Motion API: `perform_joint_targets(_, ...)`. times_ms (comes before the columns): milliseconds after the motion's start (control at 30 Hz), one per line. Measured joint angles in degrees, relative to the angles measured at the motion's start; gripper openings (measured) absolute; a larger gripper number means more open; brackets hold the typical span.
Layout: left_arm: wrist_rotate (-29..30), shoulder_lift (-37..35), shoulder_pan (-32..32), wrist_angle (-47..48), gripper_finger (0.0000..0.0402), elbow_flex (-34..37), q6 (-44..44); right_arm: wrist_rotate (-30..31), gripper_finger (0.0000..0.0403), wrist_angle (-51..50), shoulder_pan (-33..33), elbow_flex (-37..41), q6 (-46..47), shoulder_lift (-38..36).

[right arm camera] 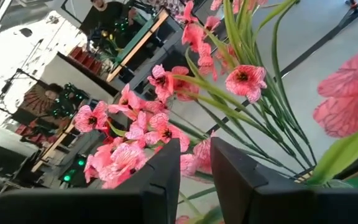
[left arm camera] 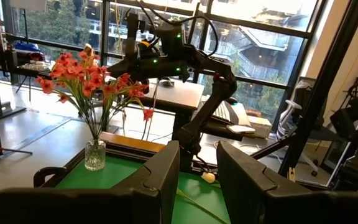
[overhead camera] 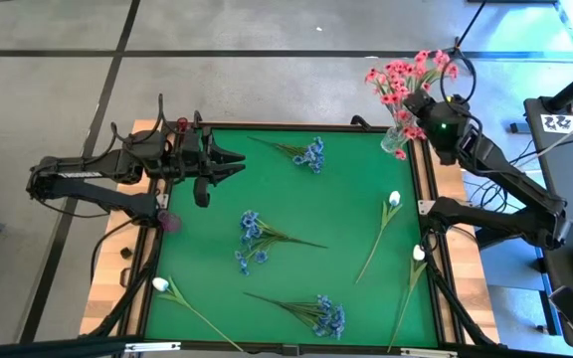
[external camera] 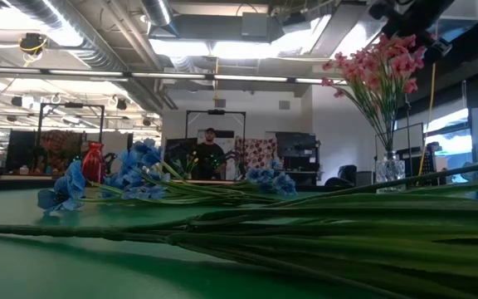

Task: Sort flowers into vase by color
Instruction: Put the pink flowers into the transparent vase, then adjust the purple vase

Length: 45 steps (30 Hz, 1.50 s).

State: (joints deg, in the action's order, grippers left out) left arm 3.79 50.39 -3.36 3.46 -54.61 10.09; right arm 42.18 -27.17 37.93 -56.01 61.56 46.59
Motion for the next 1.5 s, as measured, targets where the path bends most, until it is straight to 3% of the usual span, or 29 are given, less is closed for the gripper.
perform_joint_targets(400,-2.17,0.00,0.04,-0.31,0.0105,0.00,0.02,-2.86,0.0088,0.15,-0.02,0.00,-0.24,-7.41)
perform_joint_targets(567,-2.22,0.00,0.92,-1.37,0.0105,0.00,0.00,-9.34,0.0088,4.32,-0.02,0.00,-4.27,-9.45)
perform_joint_targets(767,-2.21,0.00,3.19,-2.85,0.0105,0.00,0.40,-8.52,0.0088,8.19,-0.02,-1.34,-10.16,-9.49)
perform_joint_targets(933,-1.84,0.00,5.01,-3.19,0.0105,-0.02,1.61,-8.13,0.0071,8.64,-0.02,-8.41,-17.86,-4.42)
perform_joint_targets(1133,-0.22,0.32,5.38,-3.05,0.0105,-0.02,1.78,-1.68,0.0007,-0.75,2.85,-20.85,-25.39,7.67)
perform_joint_targets(1233,0.14,0.55,5.38,-3.32,0.0105,-0.07,1.88,0.85,0.0014,-5.09,8.16,-26.88,-26.10,13.62)
perform_joint_targets(1333,0.17,0.72,5.40,-3.19,0.0105,-0.07,3.06,7.93,0.0018,-10.71,12.24,-30.72,-25.89,17.97)
perform_joint_targets(1500,0.64,1.14,6.06,-2.96,0.0105,-0.09,3.28,20.19,0.0004,-13.24,13.09,-31.34,-25.92,22.77)
